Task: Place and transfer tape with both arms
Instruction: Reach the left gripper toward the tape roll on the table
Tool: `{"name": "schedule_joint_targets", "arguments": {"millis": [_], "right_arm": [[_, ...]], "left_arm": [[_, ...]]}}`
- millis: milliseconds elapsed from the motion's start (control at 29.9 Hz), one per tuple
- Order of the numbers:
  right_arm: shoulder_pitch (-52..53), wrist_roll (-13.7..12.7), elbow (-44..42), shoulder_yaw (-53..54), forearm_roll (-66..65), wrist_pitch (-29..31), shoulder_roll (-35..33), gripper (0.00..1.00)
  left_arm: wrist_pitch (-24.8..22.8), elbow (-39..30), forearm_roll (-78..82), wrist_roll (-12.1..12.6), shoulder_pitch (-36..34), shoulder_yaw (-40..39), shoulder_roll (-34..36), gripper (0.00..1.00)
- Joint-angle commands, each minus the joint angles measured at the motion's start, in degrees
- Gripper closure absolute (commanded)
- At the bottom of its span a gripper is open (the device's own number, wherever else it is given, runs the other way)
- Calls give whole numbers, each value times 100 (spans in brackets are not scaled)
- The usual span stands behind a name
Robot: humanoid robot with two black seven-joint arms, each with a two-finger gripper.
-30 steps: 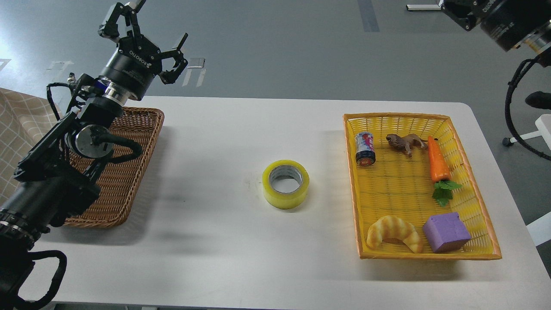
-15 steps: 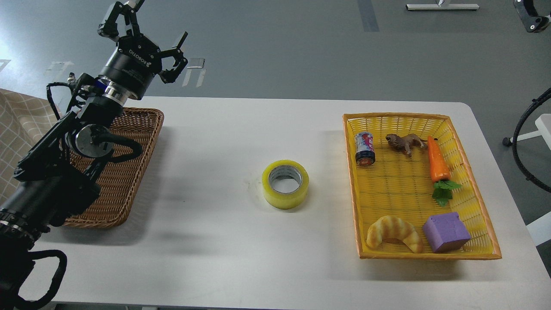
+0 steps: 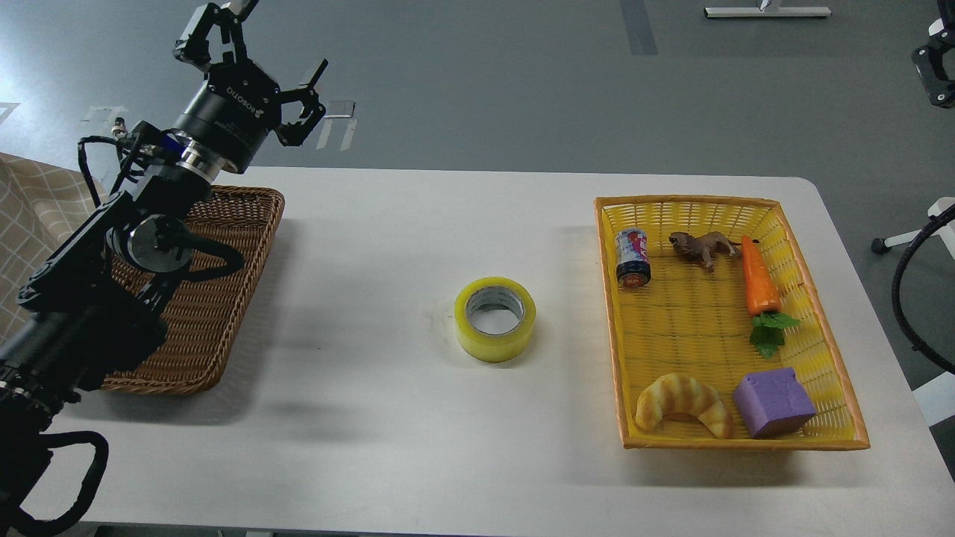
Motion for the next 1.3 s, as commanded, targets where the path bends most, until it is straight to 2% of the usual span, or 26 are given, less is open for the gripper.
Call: {"name": "schedule_joint_targets", "arguments": {"millis": [0, 67, 134, 201, 267, 368, 535, 1003, 1270], "right_arm": [[-95, 8, 1, 60, 0, 0, -1, 0], [-147, 8, -8, 86, 0, 0, -1, 0], [-235, 8, 1, 139, 9, 0, -1, 0], [-358, 8, 1, 200, 9, 0, -1, 0], [-428, 17, 1, 209, 9, 0, -1, 0], [-543, 122, -8, 209, 0, 0, 0, 0], [-701, 219, -16, 209, 0, 0, 8, 0], [-1053, 430, -25, 209, 0, 0, 8, 0], [-1070, 439, -201, 209, 0, 0, 87, 0]], "left_arm": [[0, -216, 1155, -27, -42, -28, 124, 2], [5, -434, 1541, -27, -51, -28, 220, 2], [312, -778, 2158, -53, -42, -27, 379, 2], [863, -1269, 3139, -289, -34, -10, 458, 2], [1146, -1490, 3660, -413, -25, 8, 467, 2], [1533, -1929, 4810, -440, 37, 25, 450, 2], [1570, -2177, 5910, -440, 54, 51, 362, 2], [1807, -2142, 8916, -440, -376, 1641, 397, 2], [1807, -2080, 9929, -203, -447, 2196, 388, 2]]}}
